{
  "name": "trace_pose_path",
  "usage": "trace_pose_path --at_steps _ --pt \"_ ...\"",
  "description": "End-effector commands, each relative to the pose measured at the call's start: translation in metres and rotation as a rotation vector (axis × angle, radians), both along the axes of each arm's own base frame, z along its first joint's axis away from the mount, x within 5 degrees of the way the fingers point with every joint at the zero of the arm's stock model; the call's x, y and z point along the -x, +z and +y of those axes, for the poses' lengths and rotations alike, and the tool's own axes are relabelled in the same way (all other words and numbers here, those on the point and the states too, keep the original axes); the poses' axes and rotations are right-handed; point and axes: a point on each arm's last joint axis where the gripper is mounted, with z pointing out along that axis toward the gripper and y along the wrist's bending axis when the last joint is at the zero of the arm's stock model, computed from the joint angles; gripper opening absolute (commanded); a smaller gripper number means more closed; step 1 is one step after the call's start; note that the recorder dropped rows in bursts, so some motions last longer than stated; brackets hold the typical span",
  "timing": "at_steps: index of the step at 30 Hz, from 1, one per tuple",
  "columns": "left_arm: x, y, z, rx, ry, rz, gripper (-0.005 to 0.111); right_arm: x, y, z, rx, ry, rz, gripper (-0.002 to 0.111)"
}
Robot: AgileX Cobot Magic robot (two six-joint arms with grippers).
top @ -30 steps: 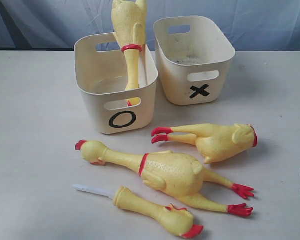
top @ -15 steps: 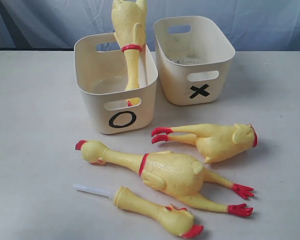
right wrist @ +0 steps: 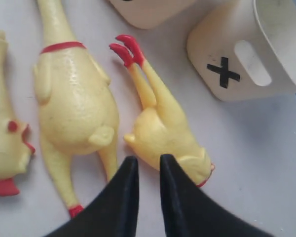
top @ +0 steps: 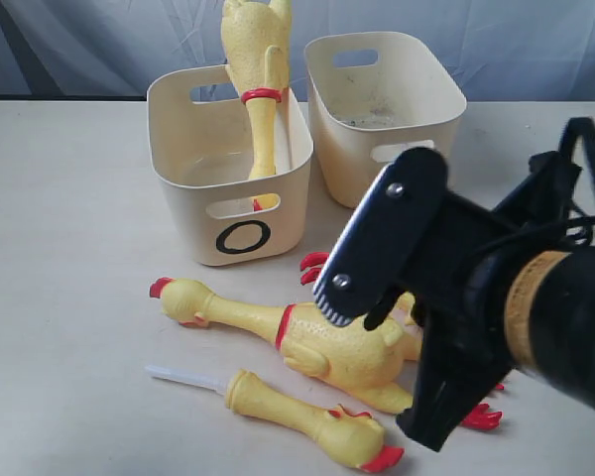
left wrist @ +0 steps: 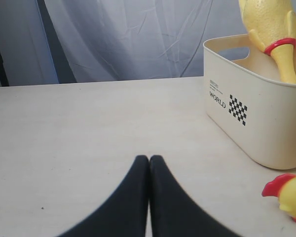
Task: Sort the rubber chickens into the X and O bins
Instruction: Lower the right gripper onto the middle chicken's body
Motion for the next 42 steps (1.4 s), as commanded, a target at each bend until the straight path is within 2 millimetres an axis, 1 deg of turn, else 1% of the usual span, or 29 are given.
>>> trace_pose_path --at_steps 1,3,7,14,16,20,22,24,27,30,33,34,35,36,37,38,39,40,41,42 --pt "0.0 0.003 0.0 0.007 -0.002 -0.022 0.0 -0.005 -0.016 0.013 0.059 -0.047 0.001 0.017" --pt "0.0 0.003 0.0 0.007 -0.002 -0.022 0.0 -0.006 -0.018 0.014 0.059 -0.064 0.005 0.017" --pt "0.0 0.003 0.0 0.007 -0.002 -0.022 0.0 -0.007 -0.016 0.011 0.072 -0.072 -0.015 0.017" --pt "0.0 0.003 0.0 0.007 -0.002 -0.022 0.0 -0.004 -0.015 0.007 0.062 -0.087 0.015 0.017" --pt "0.0 0.003 0.0 0.007 -0.002 -0.022 0.0 -0.004 -0.015 0.005 0.149 -0.037 0.003 0.016" --pt "0.0 0.003 0.0 0.007 -0.002 -0.022 0.0 -0.005 -0.014 -0.005 0.438 0.125 -0.015 0.016" --pt "0.0 0.003 0.0 0.007 -0.002 -0.022 0.0 -0.005 -0.014 -0.005 0.514 0.213 -0.019 0.016" --pt "0.0 0.003 0.0 0.007 -0.002 -0.022 0.0 -0.003 -0.016 -0.006 0.542 0.255 0.007 0.016" --pt "0.0 0.003 0.0 0.007 -0.002 -0.022 0.0 0.005 -0.022 -0.006 0.531 0.283 0.115 0.016" --pt "0.0 0.003 0.0 0.007 -0.002 -0.022 0.0 0.02 -0.03 -0.005 0.48 0.308 0.3 0.016" --pt "0.0 0.003 0.0 0.007 -0.002 -0.022 0.0 0.037 -0.035 -0.002 0.391 0.315 0.488 0.016" --pt "0.0 0.003 0.0 0.007 -0.002 -0.022 0.0 0.04 -0.036 0.003 0.333 0.333 0.513 0.016" --pt "0.0 0.003 0.0 0.007 -0.002 -0.022 0.0 0.044 -0.034 0.016 0.166 0.374 0.522 0.016" --pt "0.0 0.003 0.0 0.007 -0.002 -0.022 0.0 0.044 -0.031 0.02 0.1 0.395 0.497 0.016" --pt "0.0 0.003 0.0 0.007 -0.002 -0.022 0.0 0.038 -0.018 0.029 -0.079 0.438 0.401 0.016" --pt "0.0 0.003 0.0 0.007 -0.002 -0.022 0.0 0.033 -0.011 0.031 -0.161 0.427 0.366 0.016" --pt "0.0 0.003 0.0 0.007 -0.002 -0.022 0.0 0.018 0.004 0.03 -0.33 0.356 0.282 0.016" --pt "0.0 0.003 0.0 0.007 -0.002 -0.022 0.0 0.011 0.008 0.027 -0.364 0.322 0.248 0.016" --pt "0.0 0.003 0.0 0.007 -0.002 -0.022 0.0 -0.004 0.013 0.016 -0.376 0.225 0.19 0.016" --pt "0.0 0.003 0.0 0.007 -0.002 -0.022 0.0 -0.015 0.01 0.008 -0.36 0.158 0.179 0.016"
